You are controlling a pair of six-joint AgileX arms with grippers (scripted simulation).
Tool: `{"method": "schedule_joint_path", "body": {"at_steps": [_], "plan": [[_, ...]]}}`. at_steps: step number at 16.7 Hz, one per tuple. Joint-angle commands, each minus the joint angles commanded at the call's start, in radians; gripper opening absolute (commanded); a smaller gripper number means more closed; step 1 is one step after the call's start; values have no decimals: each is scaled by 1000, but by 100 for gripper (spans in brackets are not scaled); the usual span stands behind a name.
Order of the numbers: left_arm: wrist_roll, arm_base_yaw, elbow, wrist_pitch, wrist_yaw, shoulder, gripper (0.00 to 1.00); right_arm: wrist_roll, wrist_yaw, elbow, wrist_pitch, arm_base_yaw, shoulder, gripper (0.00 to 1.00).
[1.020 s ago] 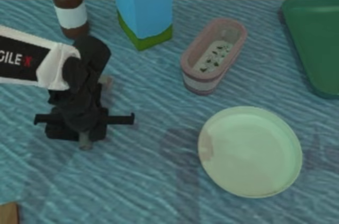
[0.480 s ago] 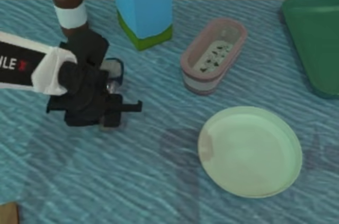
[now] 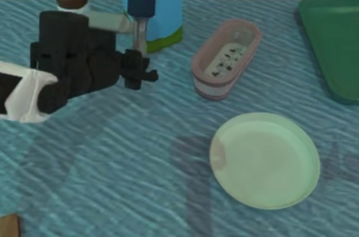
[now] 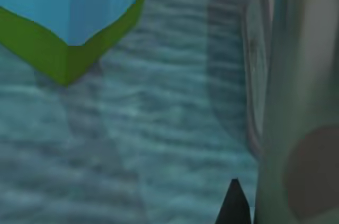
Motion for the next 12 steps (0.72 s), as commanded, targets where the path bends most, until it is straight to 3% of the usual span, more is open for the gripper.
{"method": "schedule_joint_path", "body": {"at_steps": [6, 12], "plan": [[100, 22, -129, 438, 153, -143, 0, 0, 0, 0, 0, 0, 0, 100], [127, 30, -162, 529, 191, -192, 0, 0, 0, 0, 0, 0, 0, 100]]}}
